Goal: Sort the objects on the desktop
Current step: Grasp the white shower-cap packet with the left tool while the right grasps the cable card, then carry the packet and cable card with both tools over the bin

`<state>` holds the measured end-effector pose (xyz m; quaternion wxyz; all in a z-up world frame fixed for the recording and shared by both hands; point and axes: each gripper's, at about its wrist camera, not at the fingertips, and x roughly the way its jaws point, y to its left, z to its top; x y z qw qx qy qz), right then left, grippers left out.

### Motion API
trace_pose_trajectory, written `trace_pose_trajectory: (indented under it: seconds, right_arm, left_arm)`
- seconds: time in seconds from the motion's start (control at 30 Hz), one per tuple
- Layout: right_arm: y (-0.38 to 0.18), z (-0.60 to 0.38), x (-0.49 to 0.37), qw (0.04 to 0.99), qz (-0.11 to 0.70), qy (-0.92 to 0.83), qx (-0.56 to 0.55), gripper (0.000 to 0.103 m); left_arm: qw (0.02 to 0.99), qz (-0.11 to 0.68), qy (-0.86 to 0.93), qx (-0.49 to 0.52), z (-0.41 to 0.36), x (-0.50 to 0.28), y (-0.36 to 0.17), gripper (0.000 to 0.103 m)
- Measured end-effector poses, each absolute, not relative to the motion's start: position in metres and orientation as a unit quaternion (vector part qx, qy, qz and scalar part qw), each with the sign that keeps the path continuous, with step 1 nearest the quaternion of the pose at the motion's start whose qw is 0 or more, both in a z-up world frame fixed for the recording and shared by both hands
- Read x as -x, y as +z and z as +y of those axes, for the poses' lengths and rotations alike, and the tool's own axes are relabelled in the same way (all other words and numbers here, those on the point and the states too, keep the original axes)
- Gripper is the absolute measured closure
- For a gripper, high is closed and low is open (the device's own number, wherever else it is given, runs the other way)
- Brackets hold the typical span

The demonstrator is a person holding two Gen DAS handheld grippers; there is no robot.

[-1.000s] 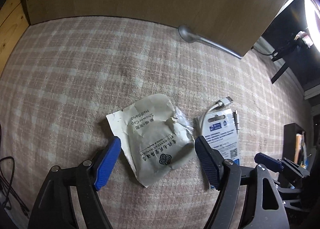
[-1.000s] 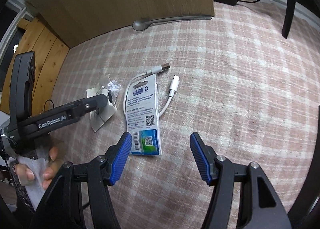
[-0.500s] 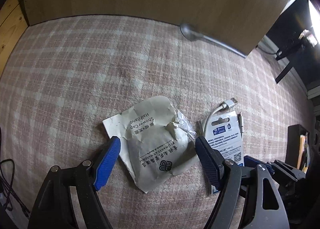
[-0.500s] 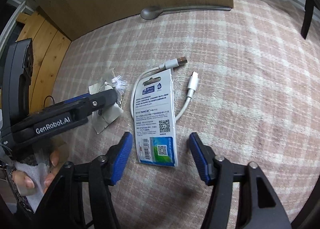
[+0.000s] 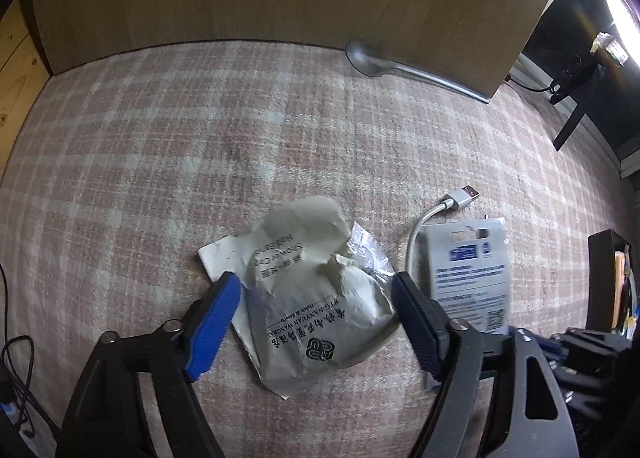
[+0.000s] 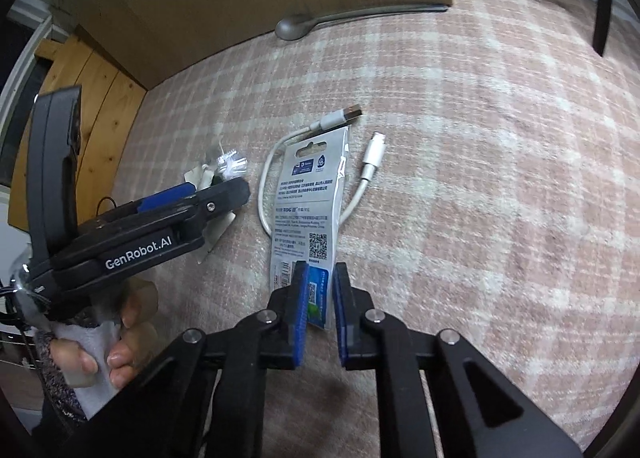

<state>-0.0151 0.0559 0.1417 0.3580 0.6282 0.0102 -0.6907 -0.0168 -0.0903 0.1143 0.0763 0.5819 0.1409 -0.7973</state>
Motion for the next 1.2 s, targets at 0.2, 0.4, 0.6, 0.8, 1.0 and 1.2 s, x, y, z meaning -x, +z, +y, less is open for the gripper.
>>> trace_pose_trajectory:
  seconds: [0.2,0.4,0.6,0.8,1.0,1.2]
  right_arm:
    - [0.149,0.066,0.011,0.347,0.0,-0.701,-0.624,0.095]
    - [0.161,0.088,0.006,0.342,-0.009,-0.711,-0.615,0.098]
    - [0.177,0.108,0.005,0.337,-0.022,-0.724,-0.601,0.099]
    - [0.195,0.142,0.001,0.33,-0.032,-0.738,-0.588,0.1]
    - [0.212,0.178,-0.007,0.308,-0.042,-0.759,-0.572,0.1]
    - [0.242,0.234,-0.014,0.274,-0.066,-0.789,-0.546,0.1]
  left_arm:
    - [0.068,0.151,-0.805,-0.57,-0.094,0.003,0.119,0.056]
    - [0.063,0.166,-0.809,-0.56,-0.093,-0.01,0.135,0.078]
    - [0.06,0.178,-0.809,-0.557,-0.114,-0.025,0.147,0.08]
    - [0.043,0.166,-0.822,-0.543,-0.096,-0.021,0.17,0.08]
    - [0.008,0.147,-0.832,-0.536,-0.056,-0.015,0.189,0.08]
    - [-0.043,0.12,-0.839,-0.528,0.0,-0.018,0.214,0.08]
